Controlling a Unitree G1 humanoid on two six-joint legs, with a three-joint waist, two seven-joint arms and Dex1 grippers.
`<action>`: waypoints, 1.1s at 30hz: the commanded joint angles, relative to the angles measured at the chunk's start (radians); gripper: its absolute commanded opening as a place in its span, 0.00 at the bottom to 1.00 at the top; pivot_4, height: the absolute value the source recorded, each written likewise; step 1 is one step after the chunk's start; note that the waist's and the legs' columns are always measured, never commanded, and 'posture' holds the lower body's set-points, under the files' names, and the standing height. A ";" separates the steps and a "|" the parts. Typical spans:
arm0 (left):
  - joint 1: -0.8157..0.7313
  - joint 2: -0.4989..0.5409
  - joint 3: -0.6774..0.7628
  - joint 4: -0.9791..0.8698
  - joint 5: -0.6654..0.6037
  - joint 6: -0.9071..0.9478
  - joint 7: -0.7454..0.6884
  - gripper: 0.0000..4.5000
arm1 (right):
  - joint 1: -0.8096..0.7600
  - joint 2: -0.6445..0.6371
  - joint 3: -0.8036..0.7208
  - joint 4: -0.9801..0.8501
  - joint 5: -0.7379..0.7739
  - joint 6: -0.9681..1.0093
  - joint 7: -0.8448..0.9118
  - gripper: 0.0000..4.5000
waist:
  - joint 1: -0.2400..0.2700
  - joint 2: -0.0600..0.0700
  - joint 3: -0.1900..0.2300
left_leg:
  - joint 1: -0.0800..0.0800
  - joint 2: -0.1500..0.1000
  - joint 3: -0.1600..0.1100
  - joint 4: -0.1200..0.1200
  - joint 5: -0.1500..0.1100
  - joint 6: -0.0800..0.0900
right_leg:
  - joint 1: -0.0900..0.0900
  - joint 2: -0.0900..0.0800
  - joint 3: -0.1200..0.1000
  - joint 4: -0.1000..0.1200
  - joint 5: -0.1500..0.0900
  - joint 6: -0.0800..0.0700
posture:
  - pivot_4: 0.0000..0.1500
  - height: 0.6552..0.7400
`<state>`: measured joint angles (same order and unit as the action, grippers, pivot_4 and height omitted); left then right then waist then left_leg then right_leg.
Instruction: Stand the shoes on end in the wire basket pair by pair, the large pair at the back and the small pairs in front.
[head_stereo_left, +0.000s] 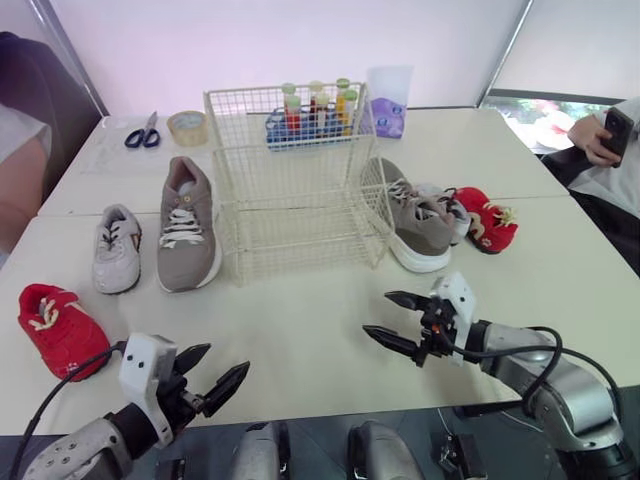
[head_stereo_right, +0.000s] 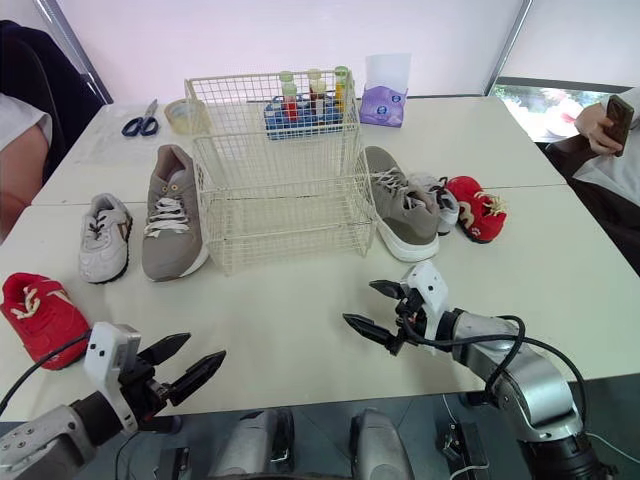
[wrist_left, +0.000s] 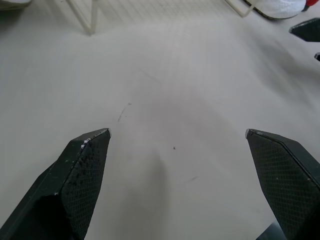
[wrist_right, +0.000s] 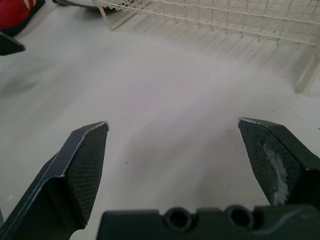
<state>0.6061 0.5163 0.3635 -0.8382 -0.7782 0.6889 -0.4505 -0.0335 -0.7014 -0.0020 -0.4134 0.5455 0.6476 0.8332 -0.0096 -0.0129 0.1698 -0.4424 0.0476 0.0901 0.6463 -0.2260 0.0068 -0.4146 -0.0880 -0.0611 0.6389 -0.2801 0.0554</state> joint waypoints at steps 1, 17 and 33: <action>-0.005 0.079 0.010 -0.002 0.023 -0.009 -0.062 0.99 | -0.062 -0.178 -0.054 0.006 0.084 0.064 0.212 1.00 | 0.001 0.001 0.001 | 0.000 0.000 0.000 0.000 0.000 0.000 | 0.000 0.000 0.000 0.000 0.000 0.000 | 1.00 1.00; -0.508 0.590 0.294 0.169 -0.419 0.202 -0.340 0.99 | -1.120 -0.154 0.364 0.640 -0.342 -0.279 0.651 1.00 | -0.009 0.006 0.008 | -0.005 0.001 0.006 0.000 0.001 0.001 | -0.013 0.000 -0.007 0.002 0.017 0.008 | 1.00 1.00; -0.419 0.502 0.294 -0.004 -0.533 0.189 -0.119 1.00 | -1.260 0.165 0.479 1.089 -0.591 -0.575 0.746 0.88 | -0.012 0.007 0.009 | 0.001 0.002 0.011 0.003 0.005 -0.006 | -0.013 0.005 -0.002 0.010 0.019 0.007 | 1.00 1.00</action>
<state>0.1935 1.0186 0.6558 -0.8217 -1.3157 0.9053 -0.5856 -1.2669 -0.5535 0.4784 0.6605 -0.0276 0.0955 1.5920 -0.0214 -0.0063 0.1788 -0.4409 0.0508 0.1011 0.6488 -0.2196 -0.0003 -0.4280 -0.0817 -0.0628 0.6488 -0.2610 0.0588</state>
